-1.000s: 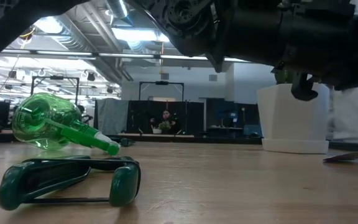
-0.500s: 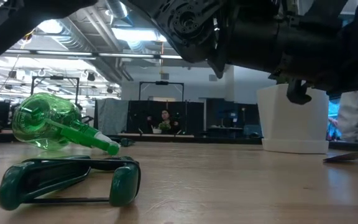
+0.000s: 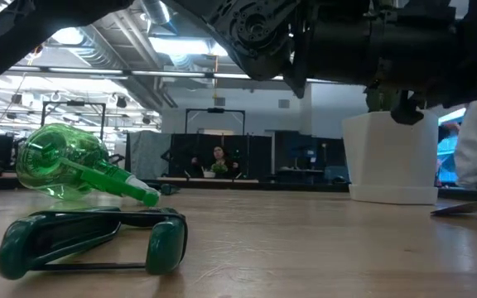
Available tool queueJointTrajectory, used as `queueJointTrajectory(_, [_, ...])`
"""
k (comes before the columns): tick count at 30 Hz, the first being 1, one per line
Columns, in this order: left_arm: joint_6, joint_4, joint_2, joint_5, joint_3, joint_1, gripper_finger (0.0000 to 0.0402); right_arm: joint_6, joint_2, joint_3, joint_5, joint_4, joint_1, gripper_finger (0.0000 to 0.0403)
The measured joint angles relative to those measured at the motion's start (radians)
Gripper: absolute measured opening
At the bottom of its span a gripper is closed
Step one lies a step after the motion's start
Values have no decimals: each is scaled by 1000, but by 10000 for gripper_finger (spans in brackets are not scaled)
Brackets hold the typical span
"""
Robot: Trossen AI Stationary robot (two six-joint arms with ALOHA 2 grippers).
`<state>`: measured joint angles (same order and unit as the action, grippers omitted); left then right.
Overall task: Pick & Place Garden tools in Gardening bag
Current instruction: Adjust the white bag
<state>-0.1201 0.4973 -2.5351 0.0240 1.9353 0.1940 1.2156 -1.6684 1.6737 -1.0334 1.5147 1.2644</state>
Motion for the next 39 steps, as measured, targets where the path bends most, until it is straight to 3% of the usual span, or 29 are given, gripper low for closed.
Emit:
queueJointTrajectory(19, [10,-4,0,7,16,-13,1,0,0,0,-14,13,0,167])
queueJointTrajectory(30, [73,-161,14,65,16,7,3,12,0,0,-8,23,0,167])
queueJointTrajectory(39, [114,-359,67,168,18,67,3,163,0,-28,91,56,-31,167])
